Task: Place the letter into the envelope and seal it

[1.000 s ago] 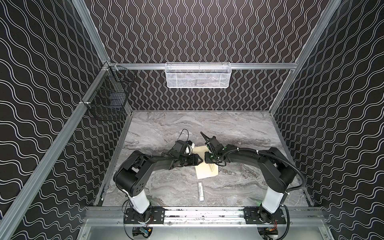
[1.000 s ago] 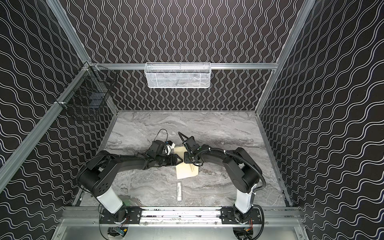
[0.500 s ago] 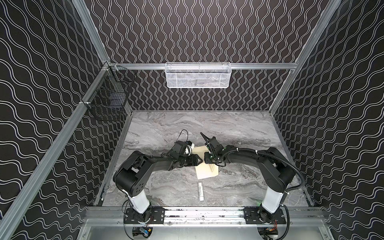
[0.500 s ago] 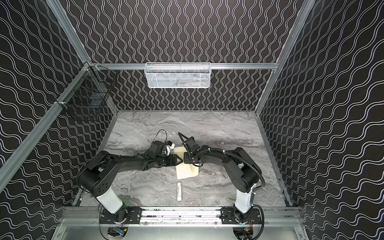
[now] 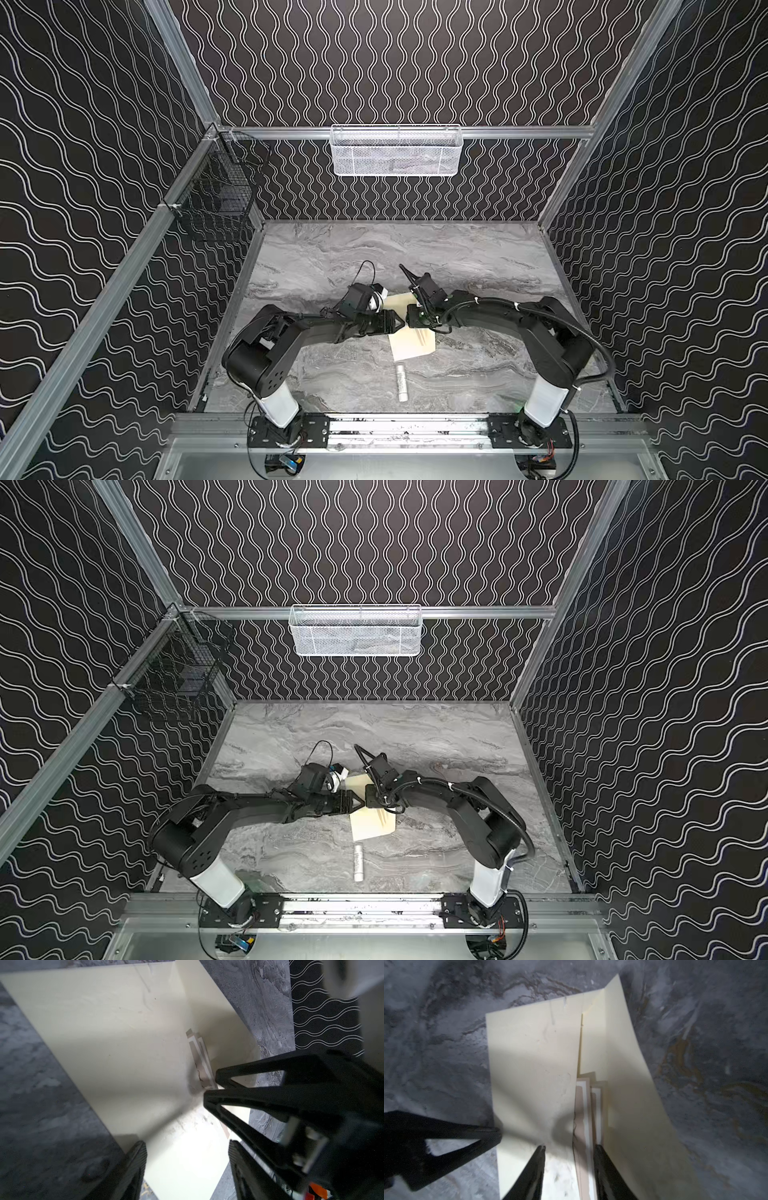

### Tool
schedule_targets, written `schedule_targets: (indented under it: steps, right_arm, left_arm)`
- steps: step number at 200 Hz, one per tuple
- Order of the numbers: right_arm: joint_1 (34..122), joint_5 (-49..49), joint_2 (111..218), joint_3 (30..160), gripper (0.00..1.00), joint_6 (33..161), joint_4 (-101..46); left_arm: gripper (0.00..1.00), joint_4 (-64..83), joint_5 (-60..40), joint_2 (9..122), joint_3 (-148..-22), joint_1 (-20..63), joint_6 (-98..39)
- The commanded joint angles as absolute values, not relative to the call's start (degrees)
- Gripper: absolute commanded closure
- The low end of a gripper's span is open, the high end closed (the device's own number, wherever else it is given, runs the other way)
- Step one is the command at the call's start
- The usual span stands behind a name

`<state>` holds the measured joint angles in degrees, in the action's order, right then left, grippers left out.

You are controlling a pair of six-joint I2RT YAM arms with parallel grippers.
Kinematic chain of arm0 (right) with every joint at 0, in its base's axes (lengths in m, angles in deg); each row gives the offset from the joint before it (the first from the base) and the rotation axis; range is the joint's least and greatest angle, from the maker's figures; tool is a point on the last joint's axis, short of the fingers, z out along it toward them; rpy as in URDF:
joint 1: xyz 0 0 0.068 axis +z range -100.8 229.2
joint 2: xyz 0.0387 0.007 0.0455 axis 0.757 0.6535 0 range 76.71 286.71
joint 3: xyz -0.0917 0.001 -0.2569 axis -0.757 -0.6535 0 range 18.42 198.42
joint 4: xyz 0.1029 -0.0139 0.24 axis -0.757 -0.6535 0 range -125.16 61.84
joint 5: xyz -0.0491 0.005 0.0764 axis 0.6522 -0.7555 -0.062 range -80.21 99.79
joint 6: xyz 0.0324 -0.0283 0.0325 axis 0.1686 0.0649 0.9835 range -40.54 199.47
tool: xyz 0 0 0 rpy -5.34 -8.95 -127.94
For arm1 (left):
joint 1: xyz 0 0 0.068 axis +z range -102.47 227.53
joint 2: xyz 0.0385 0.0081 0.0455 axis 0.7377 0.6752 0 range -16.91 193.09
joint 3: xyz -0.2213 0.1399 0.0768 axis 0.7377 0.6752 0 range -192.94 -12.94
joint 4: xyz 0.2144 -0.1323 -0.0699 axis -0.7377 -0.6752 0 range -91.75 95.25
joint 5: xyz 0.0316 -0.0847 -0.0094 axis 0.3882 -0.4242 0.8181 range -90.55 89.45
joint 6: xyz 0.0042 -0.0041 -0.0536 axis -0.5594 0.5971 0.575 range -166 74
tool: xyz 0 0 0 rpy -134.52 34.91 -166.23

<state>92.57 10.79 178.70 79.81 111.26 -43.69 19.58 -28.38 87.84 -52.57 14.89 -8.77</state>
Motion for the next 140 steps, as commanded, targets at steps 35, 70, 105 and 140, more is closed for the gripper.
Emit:
schedule_targets:
  steps: [35,70,105,140]
  right_arm:
    - [94.63,18.87,168.25,74.19,0.55,112.59,-47.32]
    - [98.30,28.68,163.11,67.65,0.54,115.19,-50.53]
    - [99.40,28.63,161.97,62.95,0.51,116.30,-47.65]
    - [100.41,27.43,164.14,61.46,0.50,116.70,-44.47]
  left_arm:
    - [0.31,11.58,-22.18,87.18,-59.64,15.36,-11.09]
    - [0.32,5.69,-18.88,92.34,-69.16,15.45,-12.75]
    - [0.32,1.64,-17.26,98.63,-76.36,15.36,-14.10]
    - [0.32,0.39,-17.27,101.75,-78.92,15.28,-14.45]
